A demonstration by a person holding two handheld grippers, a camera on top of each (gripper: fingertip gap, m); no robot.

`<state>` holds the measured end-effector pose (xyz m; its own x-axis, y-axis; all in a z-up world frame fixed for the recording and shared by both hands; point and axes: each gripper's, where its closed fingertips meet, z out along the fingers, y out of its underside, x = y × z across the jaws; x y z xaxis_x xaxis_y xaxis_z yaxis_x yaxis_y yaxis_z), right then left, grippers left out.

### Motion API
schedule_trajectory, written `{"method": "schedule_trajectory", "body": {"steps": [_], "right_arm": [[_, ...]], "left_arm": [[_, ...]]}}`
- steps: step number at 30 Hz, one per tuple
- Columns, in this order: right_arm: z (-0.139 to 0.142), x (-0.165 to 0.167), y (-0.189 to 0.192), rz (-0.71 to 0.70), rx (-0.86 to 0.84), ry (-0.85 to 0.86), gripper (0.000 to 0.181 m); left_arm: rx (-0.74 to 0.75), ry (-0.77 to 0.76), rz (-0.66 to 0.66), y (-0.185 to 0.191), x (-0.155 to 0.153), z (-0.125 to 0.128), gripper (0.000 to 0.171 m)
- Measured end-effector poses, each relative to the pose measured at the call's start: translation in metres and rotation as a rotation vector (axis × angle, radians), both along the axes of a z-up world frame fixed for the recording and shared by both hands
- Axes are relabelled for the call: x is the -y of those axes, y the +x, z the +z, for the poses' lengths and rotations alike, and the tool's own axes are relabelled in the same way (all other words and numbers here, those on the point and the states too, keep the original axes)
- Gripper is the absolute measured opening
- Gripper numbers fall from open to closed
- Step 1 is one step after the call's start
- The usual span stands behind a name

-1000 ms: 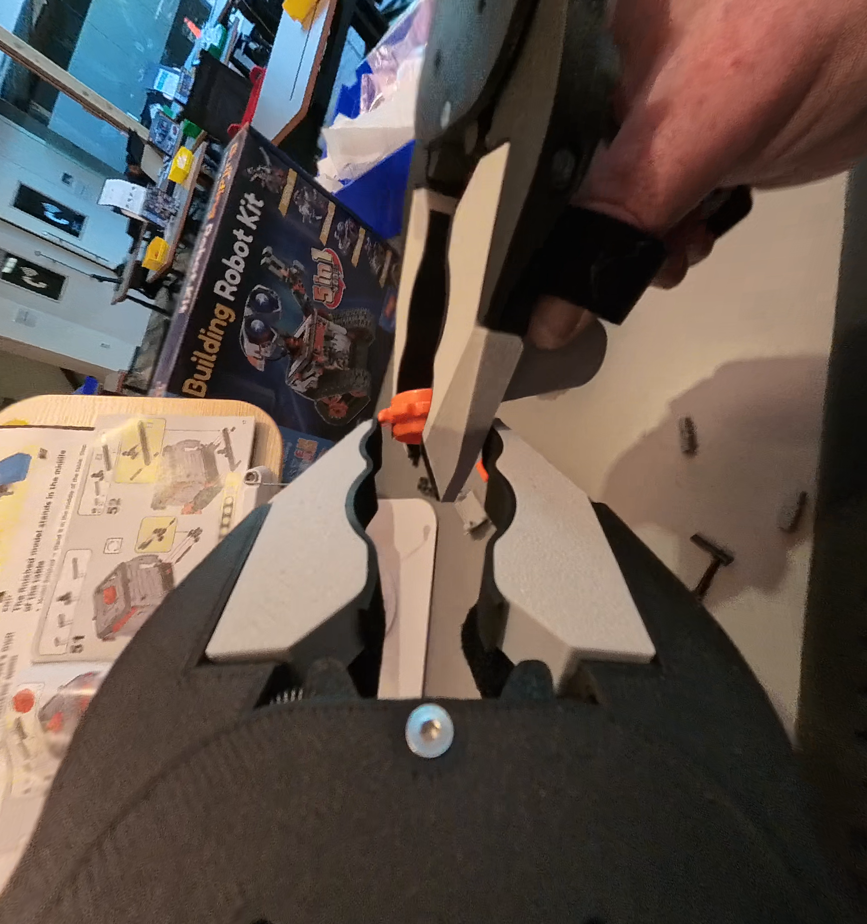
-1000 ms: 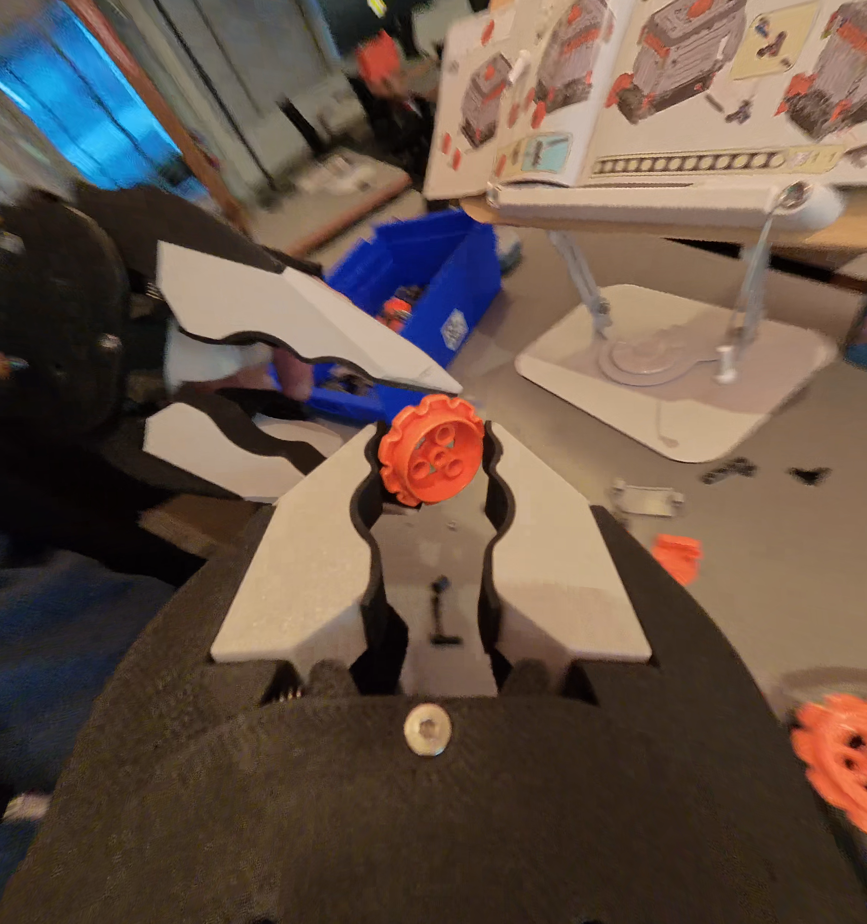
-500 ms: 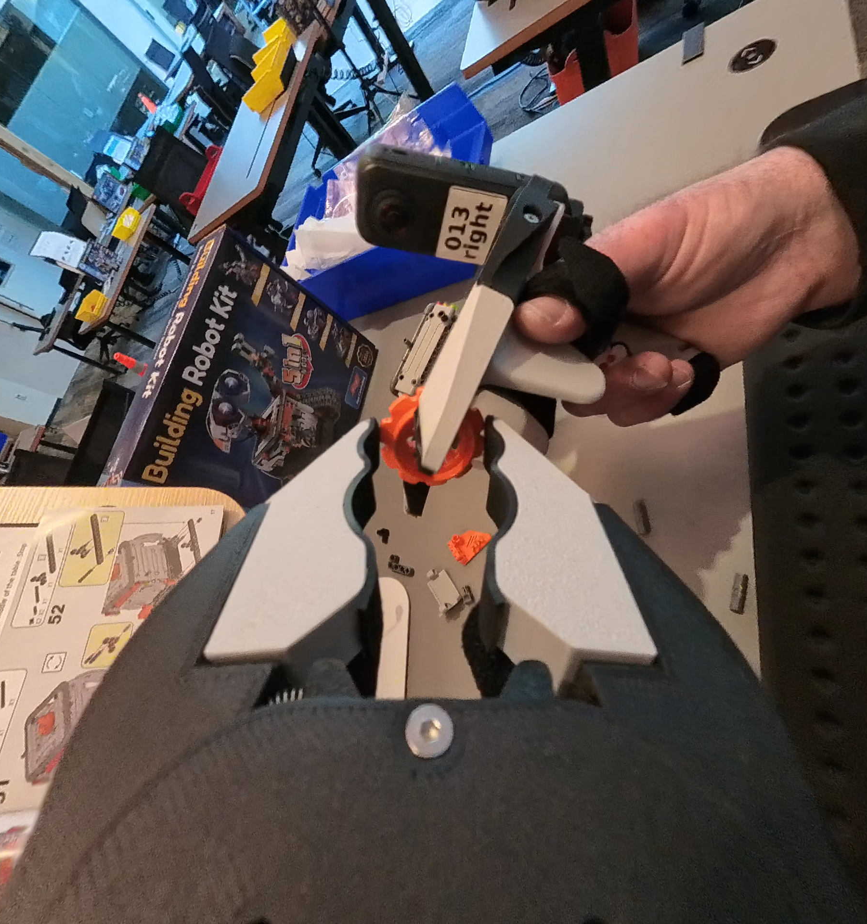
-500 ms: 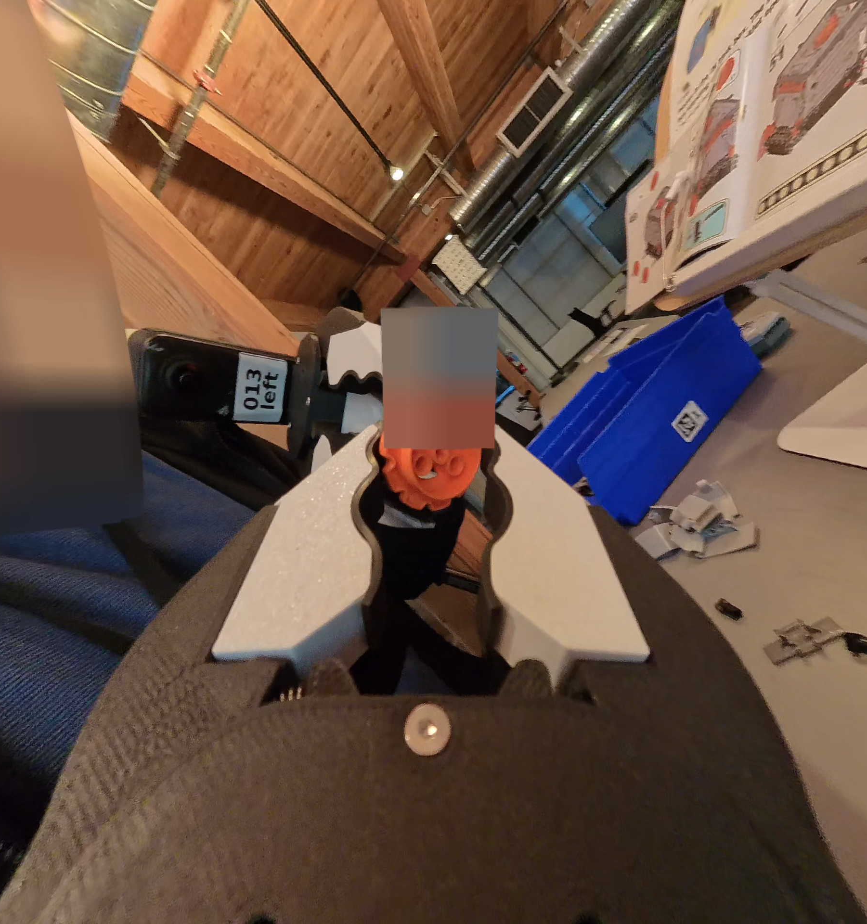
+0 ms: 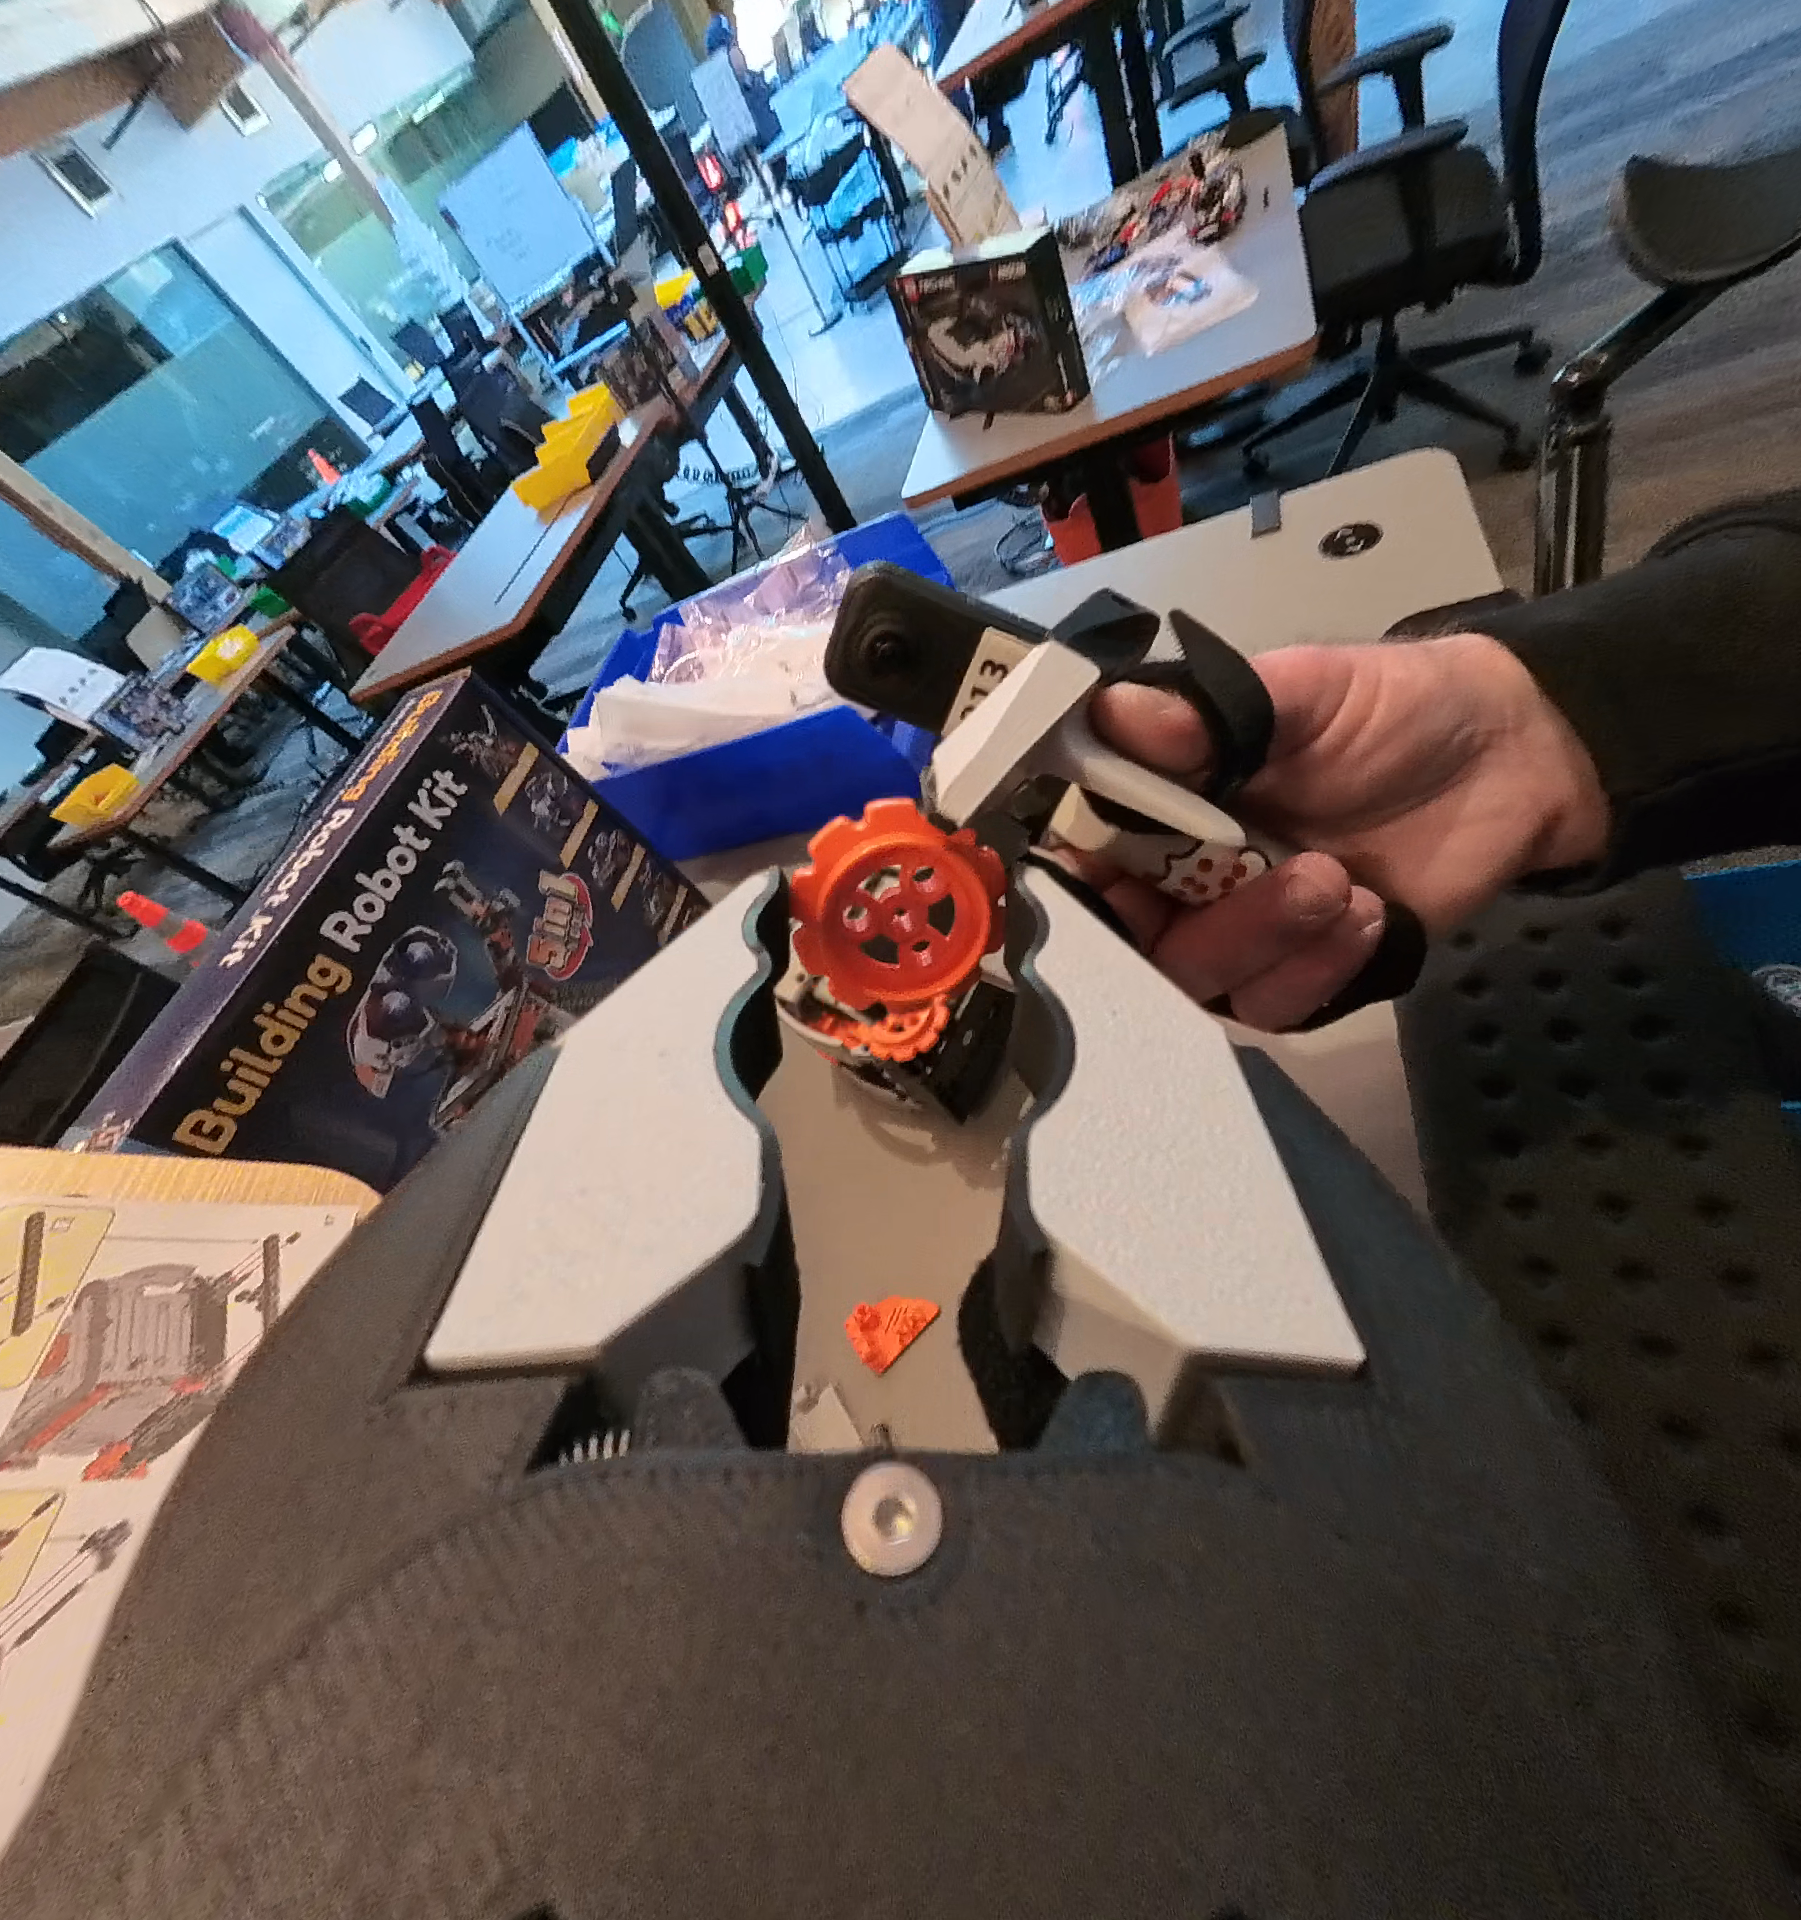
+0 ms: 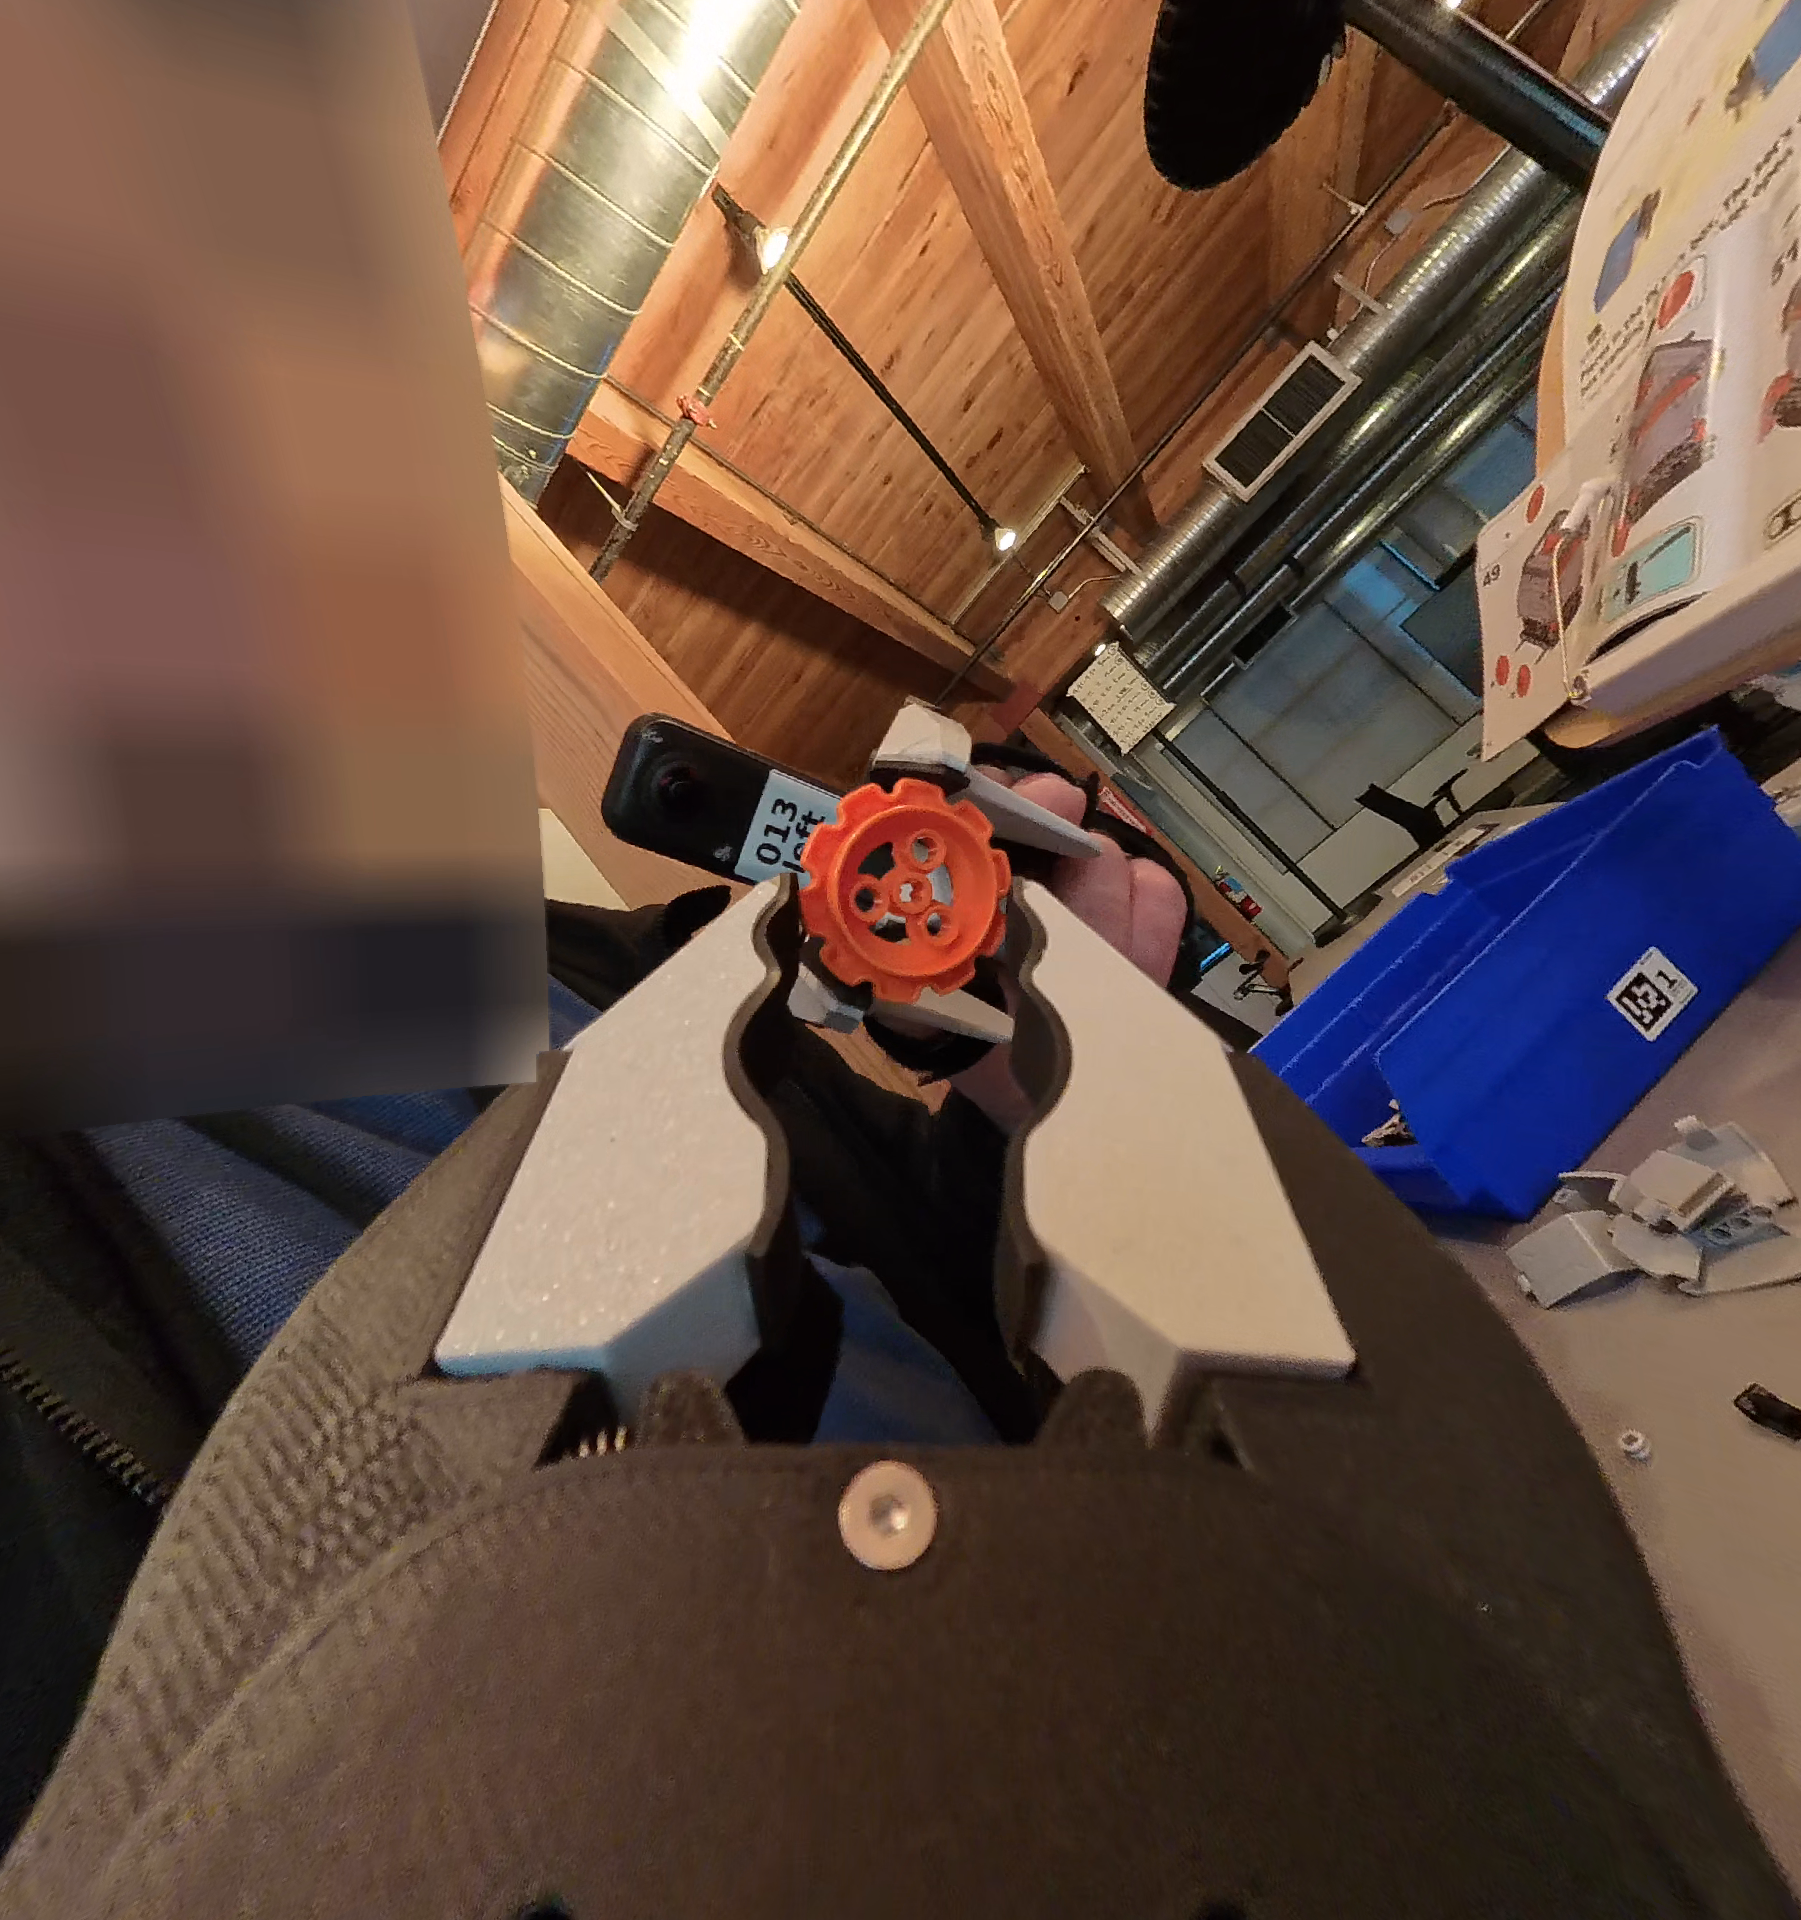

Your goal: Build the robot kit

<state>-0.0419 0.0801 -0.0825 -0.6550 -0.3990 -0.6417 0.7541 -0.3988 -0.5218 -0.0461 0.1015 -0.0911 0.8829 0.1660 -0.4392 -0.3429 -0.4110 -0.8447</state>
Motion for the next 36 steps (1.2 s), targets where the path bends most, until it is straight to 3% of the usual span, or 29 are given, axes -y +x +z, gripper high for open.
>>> {"method": "schedule_trajectory", "body": {"steps": [4, 8, 10, 15, 19, 24, 30, 36], "right_arm": [[-0.003, -0.003, 0.006, -0.054, -0.015, 0.032, 0.036], [-0.021, -0.015, 0.002, -0.190, -0.032, 0.192, 0.036], [-0.037, -0.030, -0.007, -0.335, -0.095, 0.394, 0.036], [-0.090, -0.100, -0.040, -0.683, -0.296, 1.091, 0.036], [-0.116, -0.136, -0.053, -0.758, -0.469, 1.492, 0.036], [-0.135, -0.145, -0.061, -0.734, -0.562, 1.686, 0.036], [-0.144, -0.146, -0.066, -0.707, -0.630, 1.770, 0.036], [-0.144, -0.147, -0.063, -0.674, -0.665, 1.820, 0.036]], "left_arm": [[0.017, 0.063, -0.030, 0.007, -0.003, -0.002, 0.039], [0.089, 0.060, -0.056, 0.006, -0.010, -0.020, 0.044], [0.129, 0.034, -0.044, -0.005, -0.014, -0.037, 0.050], [0.185, -0.087, 0.007, -0.050, -0.035, -0.097, 0.062], [0.194, -0.175, 0.025, -0.084, -0.053, -0.144, 0.070], [0.208, -0.230, -0.038, -0.090, -0.067, -0.170, 0.068], [0.207, -0.221, -0.044, -0.090, -0.072, -0.175, 0.048], [0.223, -0.196, -0.041, -0.092, -0.074, -0.174, 0.043]]}}
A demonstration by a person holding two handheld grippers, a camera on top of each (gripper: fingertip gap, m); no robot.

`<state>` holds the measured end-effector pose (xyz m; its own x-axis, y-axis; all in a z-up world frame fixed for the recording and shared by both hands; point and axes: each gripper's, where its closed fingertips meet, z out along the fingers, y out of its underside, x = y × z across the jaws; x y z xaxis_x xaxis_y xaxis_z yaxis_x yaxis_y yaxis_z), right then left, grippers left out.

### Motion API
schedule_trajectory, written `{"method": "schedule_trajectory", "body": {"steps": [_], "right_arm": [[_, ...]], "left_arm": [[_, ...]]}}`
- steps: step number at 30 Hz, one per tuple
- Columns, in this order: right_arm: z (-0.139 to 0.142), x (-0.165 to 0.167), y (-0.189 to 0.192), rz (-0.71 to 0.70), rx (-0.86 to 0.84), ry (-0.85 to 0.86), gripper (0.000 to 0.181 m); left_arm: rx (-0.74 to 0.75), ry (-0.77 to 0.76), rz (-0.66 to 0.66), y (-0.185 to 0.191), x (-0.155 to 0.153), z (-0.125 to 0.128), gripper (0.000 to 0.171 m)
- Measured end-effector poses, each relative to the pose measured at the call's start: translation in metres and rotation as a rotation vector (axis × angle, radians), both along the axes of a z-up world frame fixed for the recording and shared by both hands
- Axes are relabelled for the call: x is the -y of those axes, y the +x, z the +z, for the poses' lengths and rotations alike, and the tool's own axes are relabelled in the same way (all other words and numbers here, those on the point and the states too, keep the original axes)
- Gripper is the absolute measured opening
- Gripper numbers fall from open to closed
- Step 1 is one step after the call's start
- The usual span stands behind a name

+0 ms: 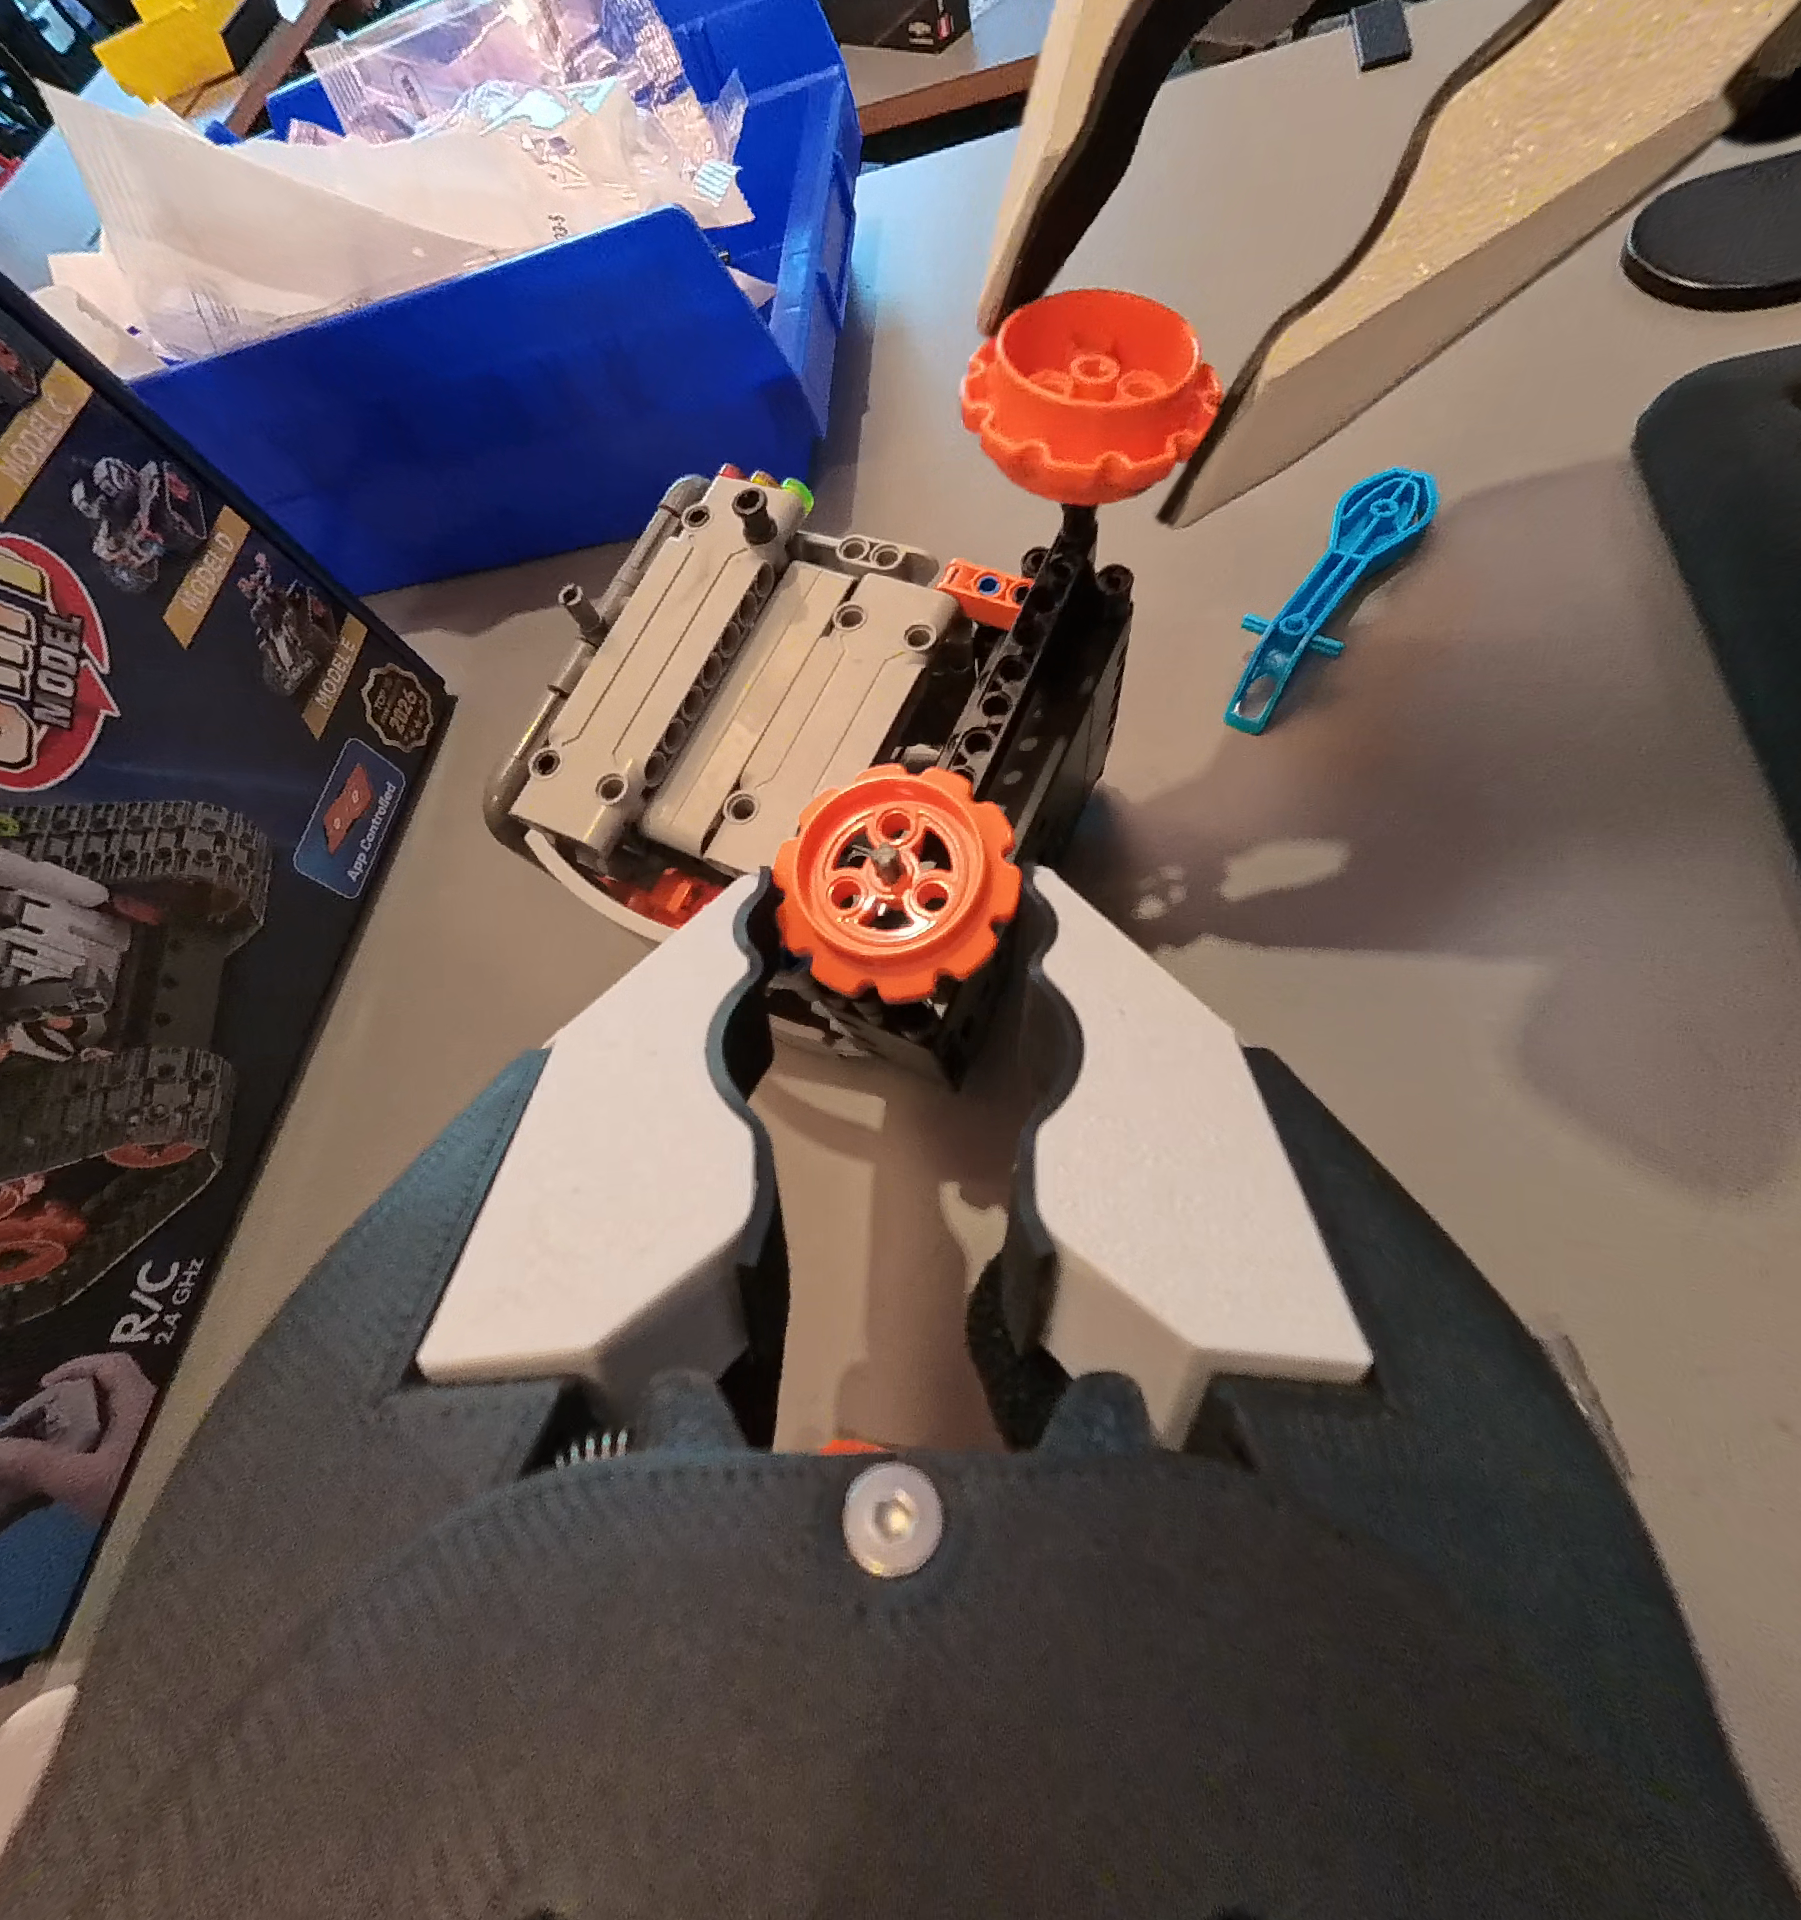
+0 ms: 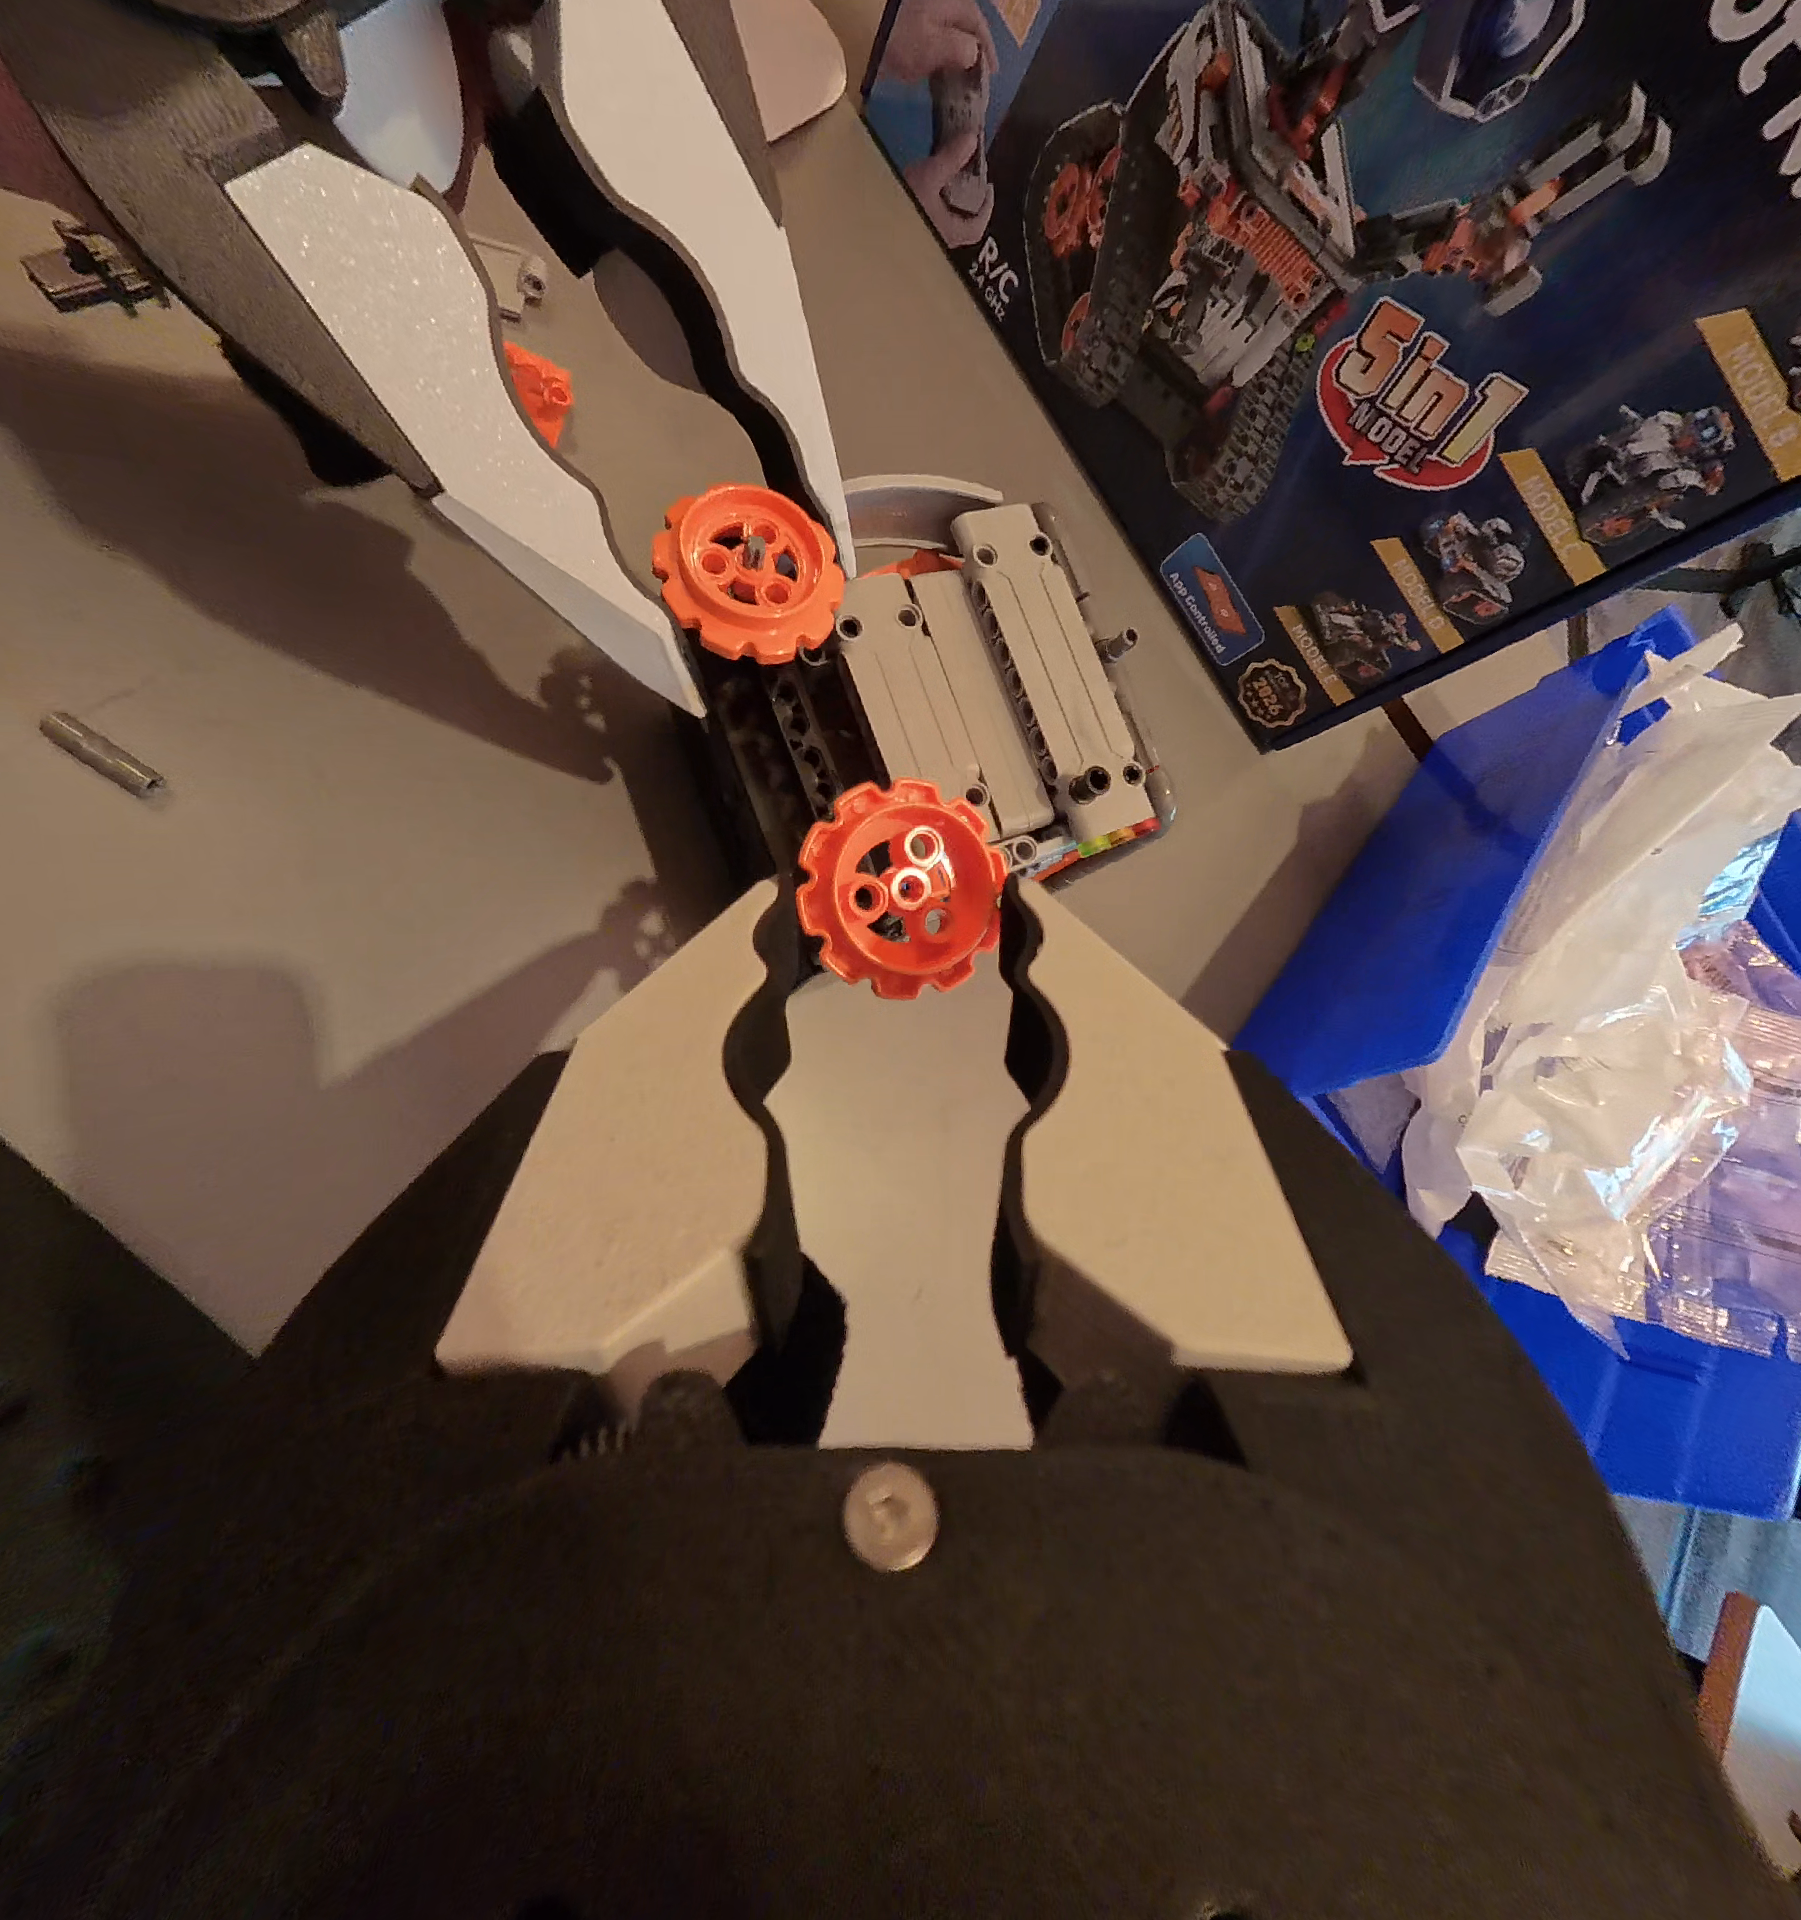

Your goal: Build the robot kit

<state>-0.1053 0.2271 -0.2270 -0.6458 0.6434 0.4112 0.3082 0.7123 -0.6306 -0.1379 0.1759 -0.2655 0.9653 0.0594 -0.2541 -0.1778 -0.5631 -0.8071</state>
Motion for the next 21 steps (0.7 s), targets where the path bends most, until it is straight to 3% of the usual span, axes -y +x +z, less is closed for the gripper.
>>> {"method": "schedule_trajectory", "body": {"steps": [21], "right_arm": [[-0.0009, -0.0022, -0.0004, -0.058, 0.011, 0.063, 0.036]], "left_arm": [[-0.007, 0.018, 0.019, 0.0006, -0.0010, 0.0005, 0.042]]}}
